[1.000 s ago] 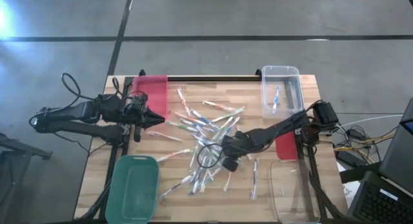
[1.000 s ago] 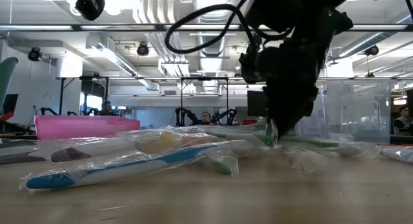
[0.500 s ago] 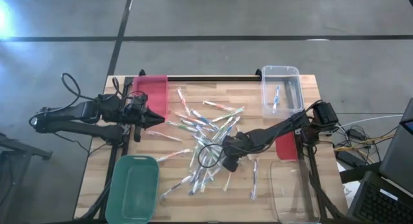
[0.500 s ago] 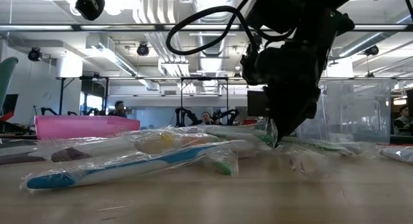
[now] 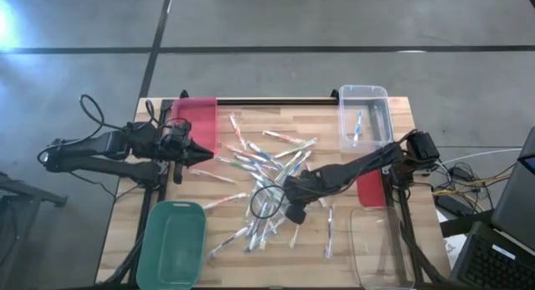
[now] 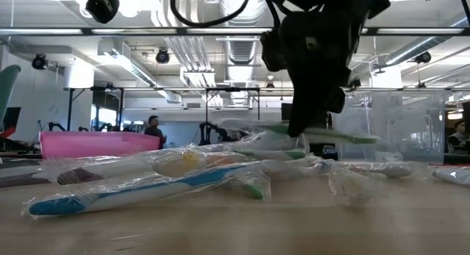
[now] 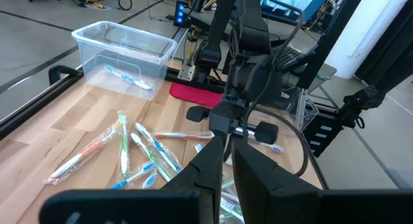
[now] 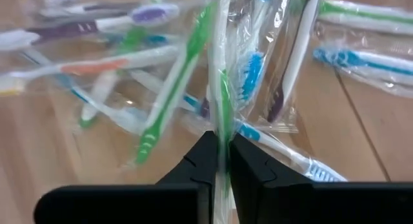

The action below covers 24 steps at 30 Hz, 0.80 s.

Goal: Pick & Place Toothbrushes
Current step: Put the green toothbrush into the green bin

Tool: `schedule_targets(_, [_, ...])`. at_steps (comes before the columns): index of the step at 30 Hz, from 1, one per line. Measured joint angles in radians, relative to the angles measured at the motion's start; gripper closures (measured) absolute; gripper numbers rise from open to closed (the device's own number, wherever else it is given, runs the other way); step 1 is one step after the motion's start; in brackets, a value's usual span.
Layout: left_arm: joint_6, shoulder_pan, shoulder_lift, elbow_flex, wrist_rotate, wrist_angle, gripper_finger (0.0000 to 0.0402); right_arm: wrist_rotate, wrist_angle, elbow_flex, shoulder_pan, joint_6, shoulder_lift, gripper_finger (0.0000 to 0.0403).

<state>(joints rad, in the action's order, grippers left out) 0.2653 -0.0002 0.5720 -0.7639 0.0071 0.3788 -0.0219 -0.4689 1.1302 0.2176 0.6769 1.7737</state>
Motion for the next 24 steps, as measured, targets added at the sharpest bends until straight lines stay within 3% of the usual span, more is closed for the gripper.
schedule_targets(13, [0.000,0.000,0.000,0.000,0.000,0.000,0.0362,0.005,-0.006,-0.027,0.000,0.015,-0.001,0.0345])
schedule_targets(18, [0.000,0.000,0.000,0.000,0.000,0.000,0.0362,0.005,-0.006,-0.054,0.000,0.015,-0.001,0.0383])
schedule_targets(24, [0.000,0.000,0.000,0.000,0.000,0.000,0.0362,0.027,-0.006,-0.050,0.002,0.014,-0.002,0.0389])
